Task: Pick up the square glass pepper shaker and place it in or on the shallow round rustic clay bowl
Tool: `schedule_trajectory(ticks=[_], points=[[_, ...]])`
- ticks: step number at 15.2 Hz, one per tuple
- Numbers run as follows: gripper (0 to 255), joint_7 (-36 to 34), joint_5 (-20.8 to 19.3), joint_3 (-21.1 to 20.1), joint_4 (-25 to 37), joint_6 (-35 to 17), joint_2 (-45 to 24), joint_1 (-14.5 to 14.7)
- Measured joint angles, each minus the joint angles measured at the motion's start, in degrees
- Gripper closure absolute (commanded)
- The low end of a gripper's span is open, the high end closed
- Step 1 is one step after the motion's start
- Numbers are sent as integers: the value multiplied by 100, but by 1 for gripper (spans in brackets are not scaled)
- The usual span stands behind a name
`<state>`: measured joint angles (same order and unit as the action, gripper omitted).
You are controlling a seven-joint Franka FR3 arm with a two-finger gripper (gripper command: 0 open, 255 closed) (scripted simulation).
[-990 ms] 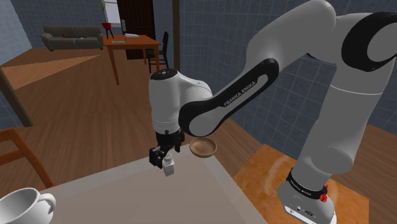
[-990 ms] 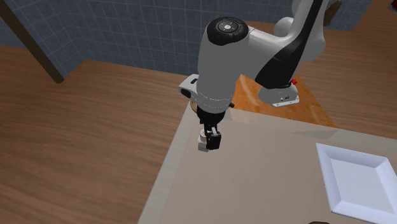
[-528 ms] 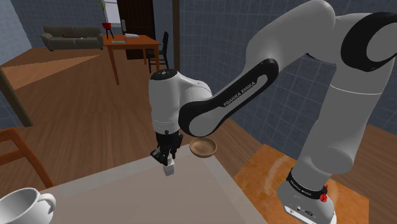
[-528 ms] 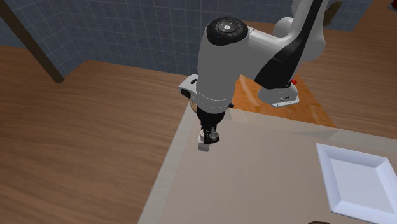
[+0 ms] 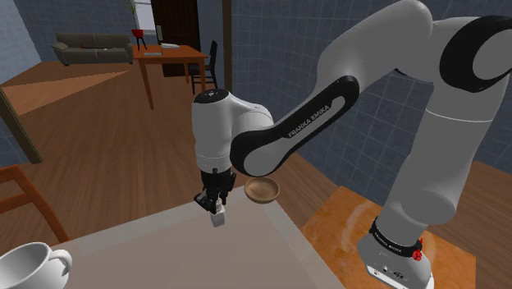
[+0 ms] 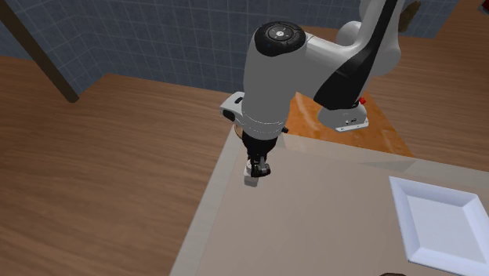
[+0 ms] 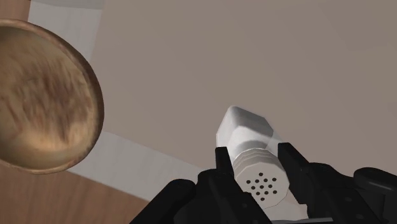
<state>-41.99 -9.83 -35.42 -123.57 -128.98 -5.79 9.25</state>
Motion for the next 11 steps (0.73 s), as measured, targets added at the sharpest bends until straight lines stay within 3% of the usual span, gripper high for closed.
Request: schedule_trajectory(ticks=[11], points=[[255, 307, 389, -27, 362, 704, 449, -49]])
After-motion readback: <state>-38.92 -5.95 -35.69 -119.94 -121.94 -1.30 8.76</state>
